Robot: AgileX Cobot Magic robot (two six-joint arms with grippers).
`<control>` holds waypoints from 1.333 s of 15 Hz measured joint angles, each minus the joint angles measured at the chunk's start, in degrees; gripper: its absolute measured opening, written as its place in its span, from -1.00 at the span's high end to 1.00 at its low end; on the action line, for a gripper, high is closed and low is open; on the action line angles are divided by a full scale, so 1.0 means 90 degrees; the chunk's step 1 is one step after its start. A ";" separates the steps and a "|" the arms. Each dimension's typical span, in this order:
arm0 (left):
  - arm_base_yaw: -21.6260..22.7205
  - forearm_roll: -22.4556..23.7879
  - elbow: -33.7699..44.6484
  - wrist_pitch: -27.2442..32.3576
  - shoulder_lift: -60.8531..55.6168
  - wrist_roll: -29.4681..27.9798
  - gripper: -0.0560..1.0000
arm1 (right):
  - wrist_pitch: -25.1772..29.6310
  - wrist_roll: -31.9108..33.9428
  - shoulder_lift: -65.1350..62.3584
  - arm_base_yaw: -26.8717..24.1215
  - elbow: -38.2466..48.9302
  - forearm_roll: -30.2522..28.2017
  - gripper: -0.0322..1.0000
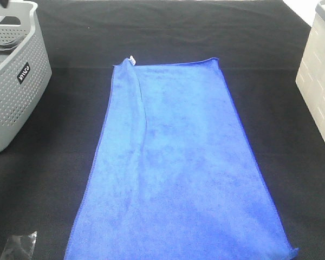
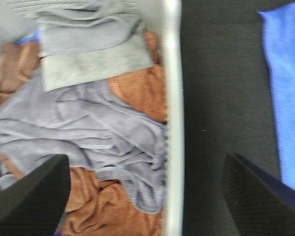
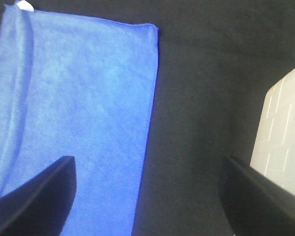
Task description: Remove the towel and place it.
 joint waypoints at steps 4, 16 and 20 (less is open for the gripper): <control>0.0045 -0.0045 0.0223 0.0000 -0.0382 0.0076 -0.60 | 0.0000 0.0325 -0.0229 0.0000 0.0089 0.0025 -0.52; 0.0045 0.0038 0.5736 -0.0949 -0.7117 -0.0121 -0.60 | 0.0013 0.0974 -0.6474 0.0013 0.5831 0.0089 -0.52; 0.0045 0.0038 0.7035 -0.0783 -0.9269 -0.0057 -0.60 | 0.0013 0.0974 -0.8804 0.0013 0.7162 -0.0229 -0.52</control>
